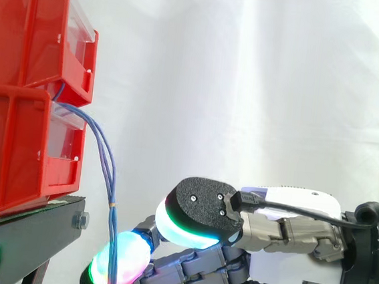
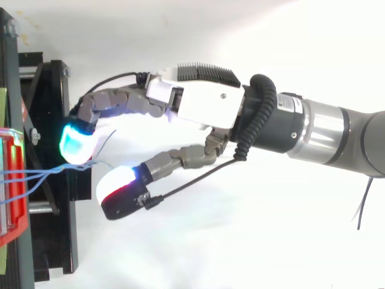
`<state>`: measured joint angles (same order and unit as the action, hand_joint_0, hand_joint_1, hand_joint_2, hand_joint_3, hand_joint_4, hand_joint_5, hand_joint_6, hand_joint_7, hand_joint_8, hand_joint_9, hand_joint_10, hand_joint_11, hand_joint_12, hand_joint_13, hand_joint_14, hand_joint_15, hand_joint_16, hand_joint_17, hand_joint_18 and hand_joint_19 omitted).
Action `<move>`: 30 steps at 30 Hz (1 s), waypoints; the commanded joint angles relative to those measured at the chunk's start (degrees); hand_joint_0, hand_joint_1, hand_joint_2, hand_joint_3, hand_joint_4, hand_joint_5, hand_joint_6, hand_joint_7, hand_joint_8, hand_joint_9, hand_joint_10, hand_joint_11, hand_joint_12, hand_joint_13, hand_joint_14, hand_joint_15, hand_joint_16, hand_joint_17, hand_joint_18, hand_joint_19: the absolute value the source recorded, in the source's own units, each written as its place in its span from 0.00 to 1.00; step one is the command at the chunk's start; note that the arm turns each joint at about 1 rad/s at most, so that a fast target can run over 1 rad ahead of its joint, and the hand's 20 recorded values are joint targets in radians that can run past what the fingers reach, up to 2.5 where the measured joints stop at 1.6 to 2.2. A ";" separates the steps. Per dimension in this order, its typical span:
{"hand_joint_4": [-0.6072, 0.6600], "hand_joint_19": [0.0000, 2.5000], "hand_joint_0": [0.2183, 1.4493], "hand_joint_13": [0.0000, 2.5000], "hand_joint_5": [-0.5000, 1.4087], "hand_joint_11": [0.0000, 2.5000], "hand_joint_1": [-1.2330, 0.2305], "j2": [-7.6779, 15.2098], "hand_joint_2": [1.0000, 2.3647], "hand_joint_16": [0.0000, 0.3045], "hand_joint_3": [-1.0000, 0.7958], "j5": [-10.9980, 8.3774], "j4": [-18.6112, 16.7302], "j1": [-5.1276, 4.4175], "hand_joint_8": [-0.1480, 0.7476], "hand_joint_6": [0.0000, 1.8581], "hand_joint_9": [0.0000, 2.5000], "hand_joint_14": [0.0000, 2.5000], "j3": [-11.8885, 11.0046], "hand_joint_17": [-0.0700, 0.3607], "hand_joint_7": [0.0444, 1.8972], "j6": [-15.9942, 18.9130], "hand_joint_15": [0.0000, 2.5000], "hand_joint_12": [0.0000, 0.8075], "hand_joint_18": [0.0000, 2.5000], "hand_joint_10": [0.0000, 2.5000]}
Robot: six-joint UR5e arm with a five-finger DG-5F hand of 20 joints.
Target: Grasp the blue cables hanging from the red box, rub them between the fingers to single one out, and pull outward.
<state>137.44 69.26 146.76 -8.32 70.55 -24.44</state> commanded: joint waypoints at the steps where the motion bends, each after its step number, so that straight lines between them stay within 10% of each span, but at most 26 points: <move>1: 0.71 0.15 0.23 0.15 0.20 0.06 0.40 0.02 0.00 0.16 0.30 0.09 -1.04 -0.64 0.46 0.27 0.22 0.00 -0.94 0.41 0.56 1.50 0.11 0.45 0.11 0.00; 13: 0.66 0.16 0.27 0.17 0.21 0.08 0.37 -0.06 0.01 0.14 0.34 0.18 -0.69 -2.93 0.45 0.27 0.25 0.00 -2.17 0.39 0.65 15.39 0.13 0.43 0.14 0.00; 30: 0.58 0.15 0.31 0.20 0.17 0.11 0.32 -0.15 0.01 0.15 0.50 0.79 4.32 -4.16 0.47 0.47 0.27 0.00 -2.43 0.40 0.45 27.52 0.13 0.45 0.17 0.00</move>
<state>137.30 69.79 149.99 -12.53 68.21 1.71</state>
